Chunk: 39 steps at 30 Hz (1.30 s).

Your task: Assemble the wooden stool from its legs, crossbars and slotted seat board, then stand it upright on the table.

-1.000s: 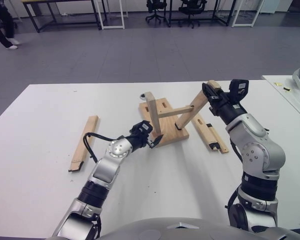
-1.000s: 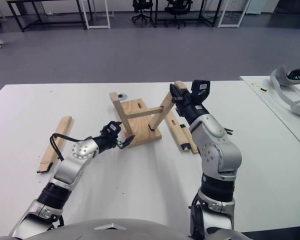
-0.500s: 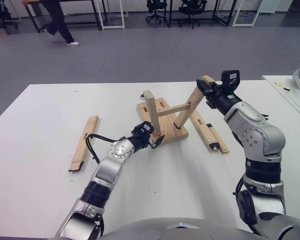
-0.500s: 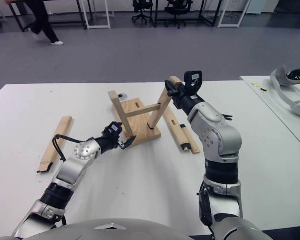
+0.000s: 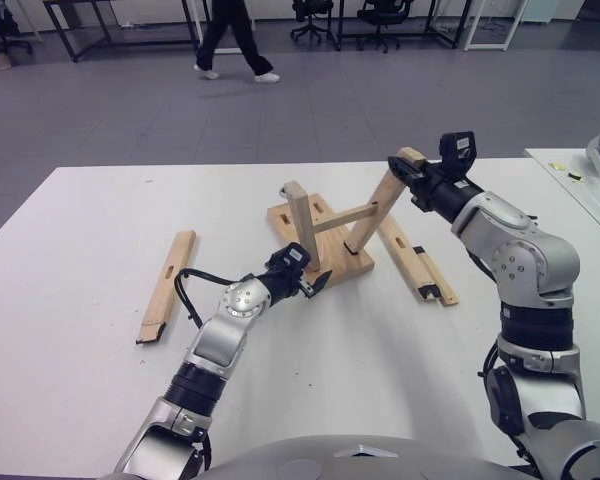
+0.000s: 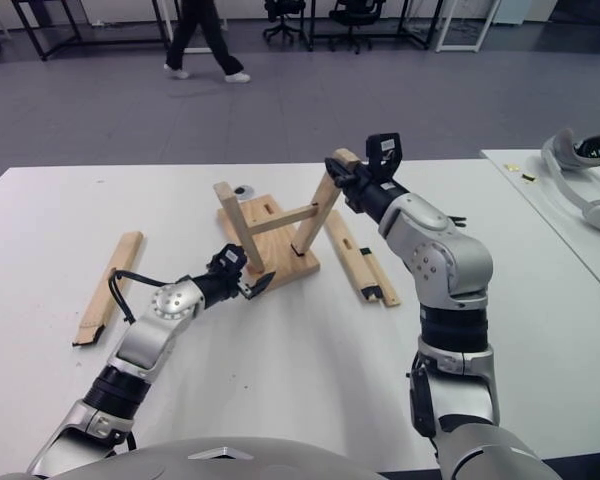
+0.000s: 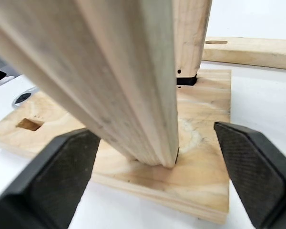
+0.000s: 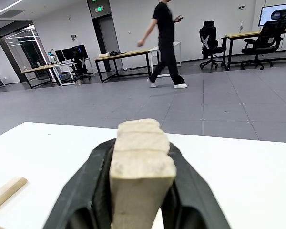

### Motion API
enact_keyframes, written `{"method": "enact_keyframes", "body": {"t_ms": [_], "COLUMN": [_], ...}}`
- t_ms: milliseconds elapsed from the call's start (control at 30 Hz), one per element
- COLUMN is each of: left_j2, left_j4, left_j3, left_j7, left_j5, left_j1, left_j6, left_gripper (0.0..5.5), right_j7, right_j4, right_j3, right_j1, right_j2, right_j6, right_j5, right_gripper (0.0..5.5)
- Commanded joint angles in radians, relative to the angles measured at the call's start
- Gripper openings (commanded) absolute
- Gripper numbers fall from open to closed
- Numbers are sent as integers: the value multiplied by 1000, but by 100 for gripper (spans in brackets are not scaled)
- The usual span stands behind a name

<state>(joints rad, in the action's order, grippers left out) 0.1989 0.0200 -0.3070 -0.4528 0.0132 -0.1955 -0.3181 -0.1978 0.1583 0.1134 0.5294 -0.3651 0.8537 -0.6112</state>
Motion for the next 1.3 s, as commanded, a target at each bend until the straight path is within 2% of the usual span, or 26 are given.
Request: {"method": "enact_keyframes", "body": {"t_ms": [33, 167, 567, 833, 867, 1233, 1300], "left_j2": [-9, -9, -14, -16, -17, -19, -21], "left_j4": [9, 8, 21, 28, 29, 25, 27], "left_j3": [7, 9, 13, 9, 8, 8, 8], "left_j7": [31, 35, 39, 40, 41, 56, 59], "left_j5": [19, 18, 19, 19, 19, 17, 16], "left_j1": [4, 9, 2, -4, -5, 10, 12], "left_j6": [10, 12, 21, 24, 25, 25, 27], "left_gripper": [430, 430, 430, 430, 430, 430, 430], "right_j7": [-64, -47, 26, 16, 14, -3, -12], "right_j4": [-226, -235, -84, -96, -97, -99, -111], "right_j3": [-268, -240, -265, -277, -277, -234, -193], "right_j1": [-158, -140, -232, -188, -186, -141, -74], "right_j2": [-84, -64, -38, -60, -62, -39, -38], "right_j6": [422, 458, 459, 422, 414, 394, 345], "right_j5": [41, 3, -39, -55, -52, -45, -42], "right_gripper": [109, 109, 109, 109, 147, 324, 324]}}
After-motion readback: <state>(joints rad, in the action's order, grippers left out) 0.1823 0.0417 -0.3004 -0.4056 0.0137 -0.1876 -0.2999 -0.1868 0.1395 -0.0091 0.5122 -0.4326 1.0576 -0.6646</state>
